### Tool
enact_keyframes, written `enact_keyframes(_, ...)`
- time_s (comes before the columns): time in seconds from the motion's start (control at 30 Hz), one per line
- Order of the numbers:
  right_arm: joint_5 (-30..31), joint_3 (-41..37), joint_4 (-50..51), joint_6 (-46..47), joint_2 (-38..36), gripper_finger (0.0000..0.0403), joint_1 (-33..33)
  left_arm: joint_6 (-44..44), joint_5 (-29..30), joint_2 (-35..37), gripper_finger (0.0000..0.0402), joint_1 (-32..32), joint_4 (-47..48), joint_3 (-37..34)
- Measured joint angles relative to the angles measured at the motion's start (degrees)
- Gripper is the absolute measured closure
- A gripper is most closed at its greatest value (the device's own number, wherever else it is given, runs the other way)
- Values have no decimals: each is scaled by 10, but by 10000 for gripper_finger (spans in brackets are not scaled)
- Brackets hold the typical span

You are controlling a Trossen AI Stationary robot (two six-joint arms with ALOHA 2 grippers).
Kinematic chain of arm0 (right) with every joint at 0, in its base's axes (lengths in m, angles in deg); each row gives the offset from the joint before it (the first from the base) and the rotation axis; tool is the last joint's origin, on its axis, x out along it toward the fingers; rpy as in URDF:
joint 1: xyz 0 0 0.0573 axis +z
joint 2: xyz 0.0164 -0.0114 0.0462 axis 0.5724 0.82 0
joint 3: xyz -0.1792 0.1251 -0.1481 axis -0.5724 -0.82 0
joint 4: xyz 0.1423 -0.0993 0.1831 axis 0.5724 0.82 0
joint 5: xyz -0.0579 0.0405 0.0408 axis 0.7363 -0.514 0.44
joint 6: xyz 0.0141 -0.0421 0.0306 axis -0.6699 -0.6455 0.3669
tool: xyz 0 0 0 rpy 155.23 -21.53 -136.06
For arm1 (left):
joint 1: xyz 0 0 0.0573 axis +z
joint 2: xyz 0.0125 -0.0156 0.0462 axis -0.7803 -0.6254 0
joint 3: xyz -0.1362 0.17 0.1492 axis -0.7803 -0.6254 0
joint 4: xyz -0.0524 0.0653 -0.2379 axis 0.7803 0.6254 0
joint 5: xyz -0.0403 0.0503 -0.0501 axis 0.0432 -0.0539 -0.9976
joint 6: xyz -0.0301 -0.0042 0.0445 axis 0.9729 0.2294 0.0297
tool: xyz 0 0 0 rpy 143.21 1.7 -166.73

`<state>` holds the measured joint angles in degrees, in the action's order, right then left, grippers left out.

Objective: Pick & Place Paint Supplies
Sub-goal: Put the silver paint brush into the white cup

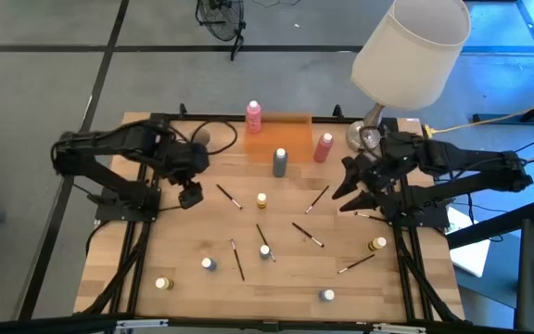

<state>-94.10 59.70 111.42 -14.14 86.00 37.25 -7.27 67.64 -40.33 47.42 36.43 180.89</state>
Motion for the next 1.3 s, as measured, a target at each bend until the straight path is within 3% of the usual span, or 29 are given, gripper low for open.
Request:
enact_keyframes(0.17, 32, 0, 67, 69, 1, 190, 17, 17, -10, 46, 128, -22, -37, -60)
enact_keyframes(0.43, 37, 0, 215, 116, 7, 190, 51, 6, 24, 97, 128, -72, -164, -152)
enact_keyframes(0.77, 151, 0, 295, 184, 40, 190, 106, 16, 19, 104, 128, -105, -260, -251)
enact_keyframes(0.9, 191, 0, 360, 209, 71, 190, 116, 24, 5, 105, 128, -119, -279, -272)
enact_keyframes(1.07, 188, 0, 454, 216, 119, 190, 116, 42, -3, 105, 128, -143, -283, -274)
enact_keyframes(1.3, 177, -2, 475, 215, 195, 190, 102, 52, -2, 105, 128, -163, -283, -274)
